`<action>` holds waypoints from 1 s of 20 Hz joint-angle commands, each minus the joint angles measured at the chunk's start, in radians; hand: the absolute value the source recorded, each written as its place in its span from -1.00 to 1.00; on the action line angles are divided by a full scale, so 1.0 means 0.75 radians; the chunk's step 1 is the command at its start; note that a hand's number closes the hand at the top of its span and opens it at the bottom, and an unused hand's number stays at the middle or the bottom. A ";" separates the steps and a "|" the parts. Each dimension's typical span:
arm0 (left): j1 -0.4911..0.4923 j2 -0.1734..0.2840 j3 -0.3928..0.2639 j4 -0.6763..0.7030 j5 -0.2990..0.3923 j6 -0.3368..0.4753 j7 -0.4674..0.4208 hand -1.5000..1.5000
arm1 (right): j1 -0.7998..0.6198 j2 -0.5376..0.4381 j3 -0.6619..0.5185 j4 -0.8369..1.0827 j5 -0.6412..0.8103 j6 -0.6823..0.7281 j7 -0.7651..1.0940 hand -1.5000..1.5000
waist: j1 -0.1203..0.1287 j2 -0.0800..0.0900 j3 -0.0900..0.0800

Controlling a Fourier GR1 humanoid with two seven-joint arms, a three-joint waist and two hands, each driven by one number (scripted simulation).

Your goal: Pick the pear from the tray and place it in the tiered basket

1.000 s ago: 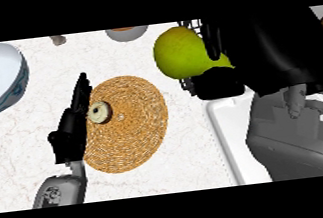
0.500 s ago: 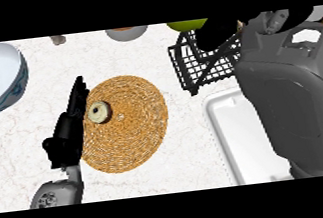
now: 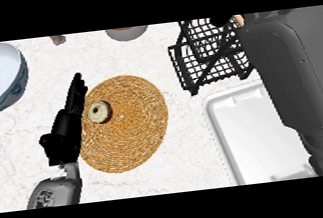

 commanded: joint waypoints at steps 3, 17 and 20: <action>0.020 -0.008 -0.013 -0.040 0.011 -0.012 0.026 0.00 | 0.095 0.066 -0.215 0.069 -0.073 -0.262 0.064 -1.00 | 0.003 0.001 0.002; 0.017 0.034 0.024 -0.020 0.023 -0.015 0.019 0.00 | 0.074 0.005 -0.498 0.025 -0.284 -0.567 -0.004 -1.00 | -0.011 -0.007 0.001; 0.033 -0.003 0.025 0.049 0.025 0.008 -0.041 0.00 | 0.210 -0.037 -0.559 -0.122 -0.330 -0.538 0.036 -1.00 | -0.037 -0.010 0.001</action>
